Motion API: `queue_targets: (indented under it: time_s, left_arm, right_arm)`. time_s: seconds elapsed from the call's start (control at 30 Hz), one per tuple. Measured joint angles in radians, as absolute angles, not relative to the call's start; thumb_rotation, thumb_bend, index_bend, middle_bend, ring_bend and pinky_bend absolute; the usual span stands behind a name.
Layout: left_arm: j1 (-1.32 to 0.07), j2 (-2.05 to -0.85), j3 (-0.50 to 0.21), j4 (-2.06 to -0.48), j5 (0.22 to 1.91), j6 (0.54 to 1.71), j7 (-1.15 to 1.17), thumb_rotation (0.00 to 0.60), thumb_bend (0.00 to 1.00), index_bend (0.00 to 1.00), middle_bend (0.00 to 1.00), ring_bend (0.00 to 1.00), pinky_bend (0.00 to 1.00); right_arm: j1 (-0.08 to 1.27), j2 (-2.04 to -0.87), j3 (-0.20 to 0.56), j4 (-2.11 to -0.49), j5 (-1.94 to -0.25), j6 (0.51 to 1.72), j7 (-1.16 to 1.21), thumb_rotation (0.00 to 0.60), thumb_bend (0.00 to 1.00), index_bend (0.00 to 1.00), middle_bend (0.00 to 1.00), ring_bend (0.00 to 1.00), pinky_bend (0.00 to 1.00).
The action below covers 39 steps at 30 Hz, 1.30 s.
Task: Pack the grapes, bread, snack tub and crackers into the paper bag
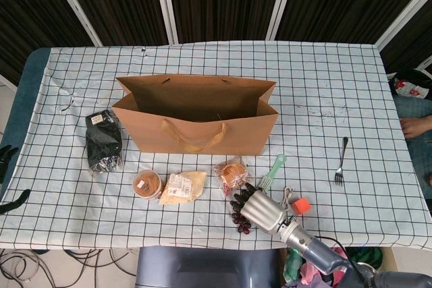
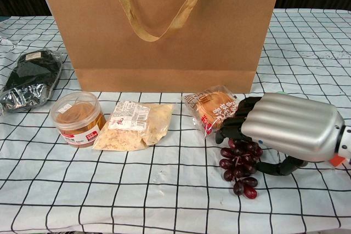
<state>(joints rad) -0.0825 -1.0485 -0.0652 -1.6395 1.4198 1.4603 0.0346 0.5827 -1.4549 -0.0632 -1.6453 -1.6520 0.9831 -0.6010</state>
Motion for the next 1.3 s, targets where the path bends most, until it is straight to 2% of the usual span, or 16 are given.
queue_targets:
  time_s: [0.53, 0.87, 1.07, 1.3]
  left_arm:
    - [-0.079, -1.044, -0.063, -1.647, 1.421, 1.465, 0.036, 0.6, 0.23, 0.09, 0.07, 0.0, 0.05]
    - [-0.073, -1.038, -0.057, -1.653, 1.432, 1.473, 0.034, 0.6, 0.23, 0.09, 0.07, 0.0, 0.05]
    - [-0.071, -1.035, -0.058, -1.653, 1.431, 1.476, 0.03, 0.6, 0.23, 0.09, 0.07, 0.0, 0.07]
    - [-0.073, -1.031, -0.056, -1.656, 1.427, 1.467, 0.04, 0.6, 0.23, 0.09, 0.07, 0.0, 0.08]
  right_arm:
    - [0.593, -1.469, -0.064, -1.633, -1.642, 0.956, -0.596, 0.6, 0.29, 0.26, 0.24, 0.28, 0.19]
    - [0.595, -1.482, -0.067, -1.63, -1.64, 0.951, -0.591, 0.6, 0.3, 0.29, 0.28, 0.33, 0.21]
    - [0.597, -1.496, -0.064, -1.614, -1.643, 0.954, -0.586, 0.6, 0.39, 0.34, 0.33, 0.37, 0.22]
    - [0.6, -1.506, -0.064, -1.594, -1.647, 0.958, -0.557, 0.6, 0.52, 0.46, 0.42, 0.45, 0.25]
